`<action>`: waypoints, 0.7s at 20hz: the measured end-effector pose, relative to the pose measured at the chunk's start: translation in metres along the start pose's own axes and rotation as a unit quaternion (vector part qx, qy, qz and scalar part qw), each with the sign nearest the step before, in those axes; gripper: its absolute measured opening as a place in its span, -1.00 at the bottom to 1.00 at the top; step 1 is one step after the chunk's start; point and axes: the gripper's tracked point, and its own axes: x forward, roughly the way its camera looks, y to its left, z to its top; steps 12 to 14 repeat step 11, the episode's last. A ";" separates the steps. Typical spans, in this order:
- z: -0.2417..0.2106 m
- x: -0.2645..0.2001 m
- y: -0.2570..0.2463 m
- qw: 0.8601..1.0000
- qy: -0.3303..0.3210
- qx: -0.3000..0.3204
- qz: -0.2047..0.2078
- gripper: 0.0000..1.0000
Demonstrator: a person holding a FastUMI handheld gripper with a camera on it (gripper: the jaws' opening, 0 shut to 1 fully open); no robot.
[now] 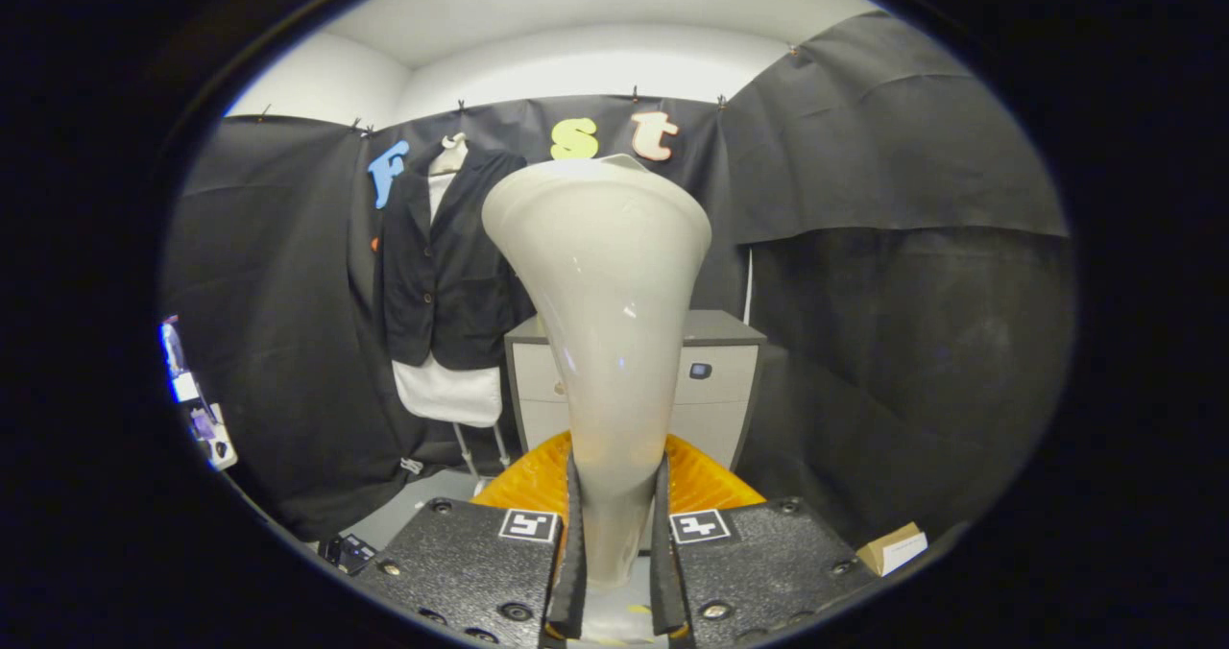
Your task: Iron the clothes twice with a garment steamer, once on the left side and once on the right side.
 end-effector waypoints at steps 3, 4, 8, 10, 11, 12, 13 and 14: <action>0.002 -0.001 0.001 1.000 -0.001 -0.002 0.001 -0.41; 0.002 -0.001 0.001 1.000 0.000 -0.002 0.002 -0.41; 0.003 0.000 0.002 1.000 0.000 -0.003 0.004 -0.41; 0.005 -0.002 0.002 1.000 0.000 -0.004 0.004 -0.41; 0.005 -0.001 0.002 1.000 0.000 -0.004 0.004 -0.41; 0.005 -0.001 0.002 1.000 0.000 -0.004 0.004 -0.41; 0.005 -0.001 0.002 1.000 0.000 -0.004 0.004 -0.41; 0.005 -0.001 0.002 1.000 0.000 -0.004 0.004 -0.41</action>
